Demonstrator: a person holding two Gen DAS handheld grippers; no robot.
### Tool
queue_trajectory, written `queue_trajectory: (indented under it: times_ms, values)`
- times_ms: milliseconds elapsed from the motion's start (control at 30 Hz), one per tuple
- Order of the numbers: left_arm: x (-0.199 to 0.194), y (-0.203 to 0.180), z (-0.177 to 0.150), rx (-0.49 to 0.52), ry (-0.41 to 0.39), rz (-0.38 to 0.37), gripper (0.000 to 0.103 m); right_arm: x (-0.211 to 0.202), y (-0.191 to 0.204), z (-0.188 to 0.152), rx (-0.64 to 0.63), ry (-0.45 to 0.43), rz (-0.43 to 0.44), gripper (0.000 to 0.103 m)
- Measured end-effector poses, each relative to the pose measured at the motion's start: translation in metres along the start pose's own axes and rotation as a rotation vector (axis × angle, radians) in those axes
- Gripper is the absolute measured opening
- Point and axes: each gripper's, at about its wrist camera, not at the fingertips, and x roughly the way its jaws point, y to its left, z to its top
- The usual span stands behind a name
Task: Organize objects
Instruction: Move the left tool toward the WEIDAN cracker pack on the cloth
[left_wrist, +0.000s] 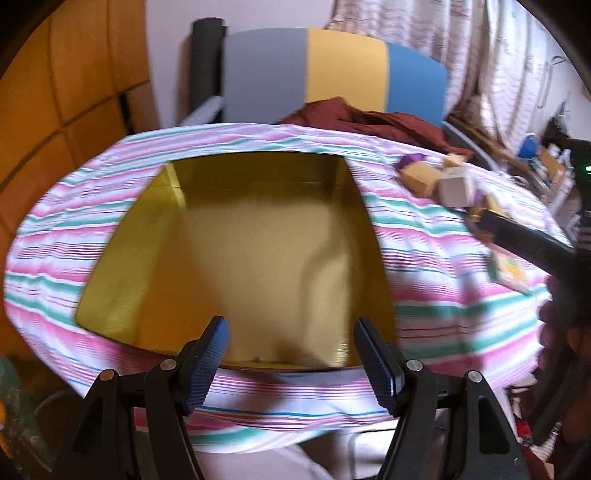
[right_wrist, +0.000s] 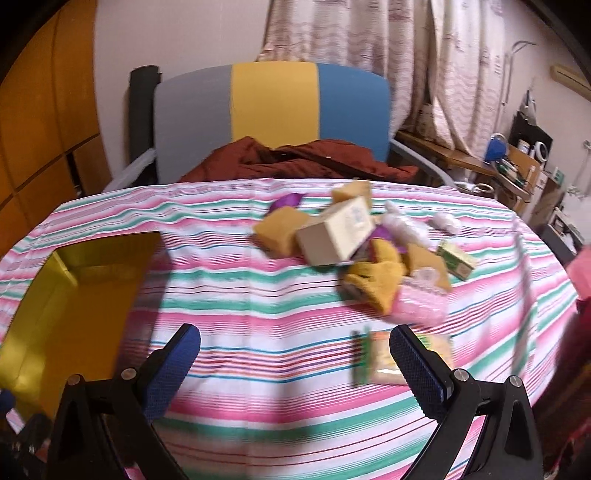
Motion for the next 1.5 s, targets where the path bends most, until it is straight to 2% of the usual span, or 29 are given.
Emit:
queue_trajectory:
  times_ms: [133, 400, 567, 600, 733, 900, 1067, 1233, 1333, 1500]
  values:
    - [-0.001, -0.016, 0.002, 0.006, -0.012, -0.106, 0.071, 0.008, -0.026, 0.003, 0.006, 0.0, -0.044, 0.103]
    - [-0.008, -0.053, 0.01, 0.078, -0.106, -0.286, 0.071, 0.014, -0.077, 0.007, 0.029, -0.023, -0.101, 0.103]
    - [0.007, -0.081, 0.021, 0.088, -0.034, -0.443, 0.071, 0.022, -0.115, 0.01, 0.045, -0.023, -0.074, 0.103]
    - [0.008, -0.086, 0.021, 0.091, -0.025, -0.454, 0.071, 0.023, -0.123, 0.01, 0.05, -0.027, -0.083, 0.103]
    - [0.027, -0.118, 0.028, 0.139, 0.029, -0.461, 0.071, 0.027, -0.163, 0.006, 0.09, -0.046, -0.146, 0.103]
    - [0.054, -0.16, 0.032, 0.193, 0.09, -0.507, 0.075, 0.041, -0.208, -0.005, 0.161, -0.001, -0.21, 0.103]
    - [0.07, -0.208, 0.035, 0.341, 0.078, -0.54, 0.078, 0.046, -0.228, -0.012, 0.22, 0.03, -0.221, 0.103]
    - [0.09, -0.257, 0.042, 0.559, 0.036, -0.528, 0.078, 0.045, -0.235, -0.013, 0.229, 0.031, -0.224, 0.103]
    - [0.101, -0.277, 0.044, 0.675, 0.023, -0.512, 0.078, 0.046, -0.239, -0.015, 0.247, 0.036, -0.218, 0.103]
    - [0.117, -0.298, 0.044, 0.798, 0.017, -0.51, 0.077, 0.046, -0.249, -0.018, 0.286, 0.049, -0.223, 0.103]
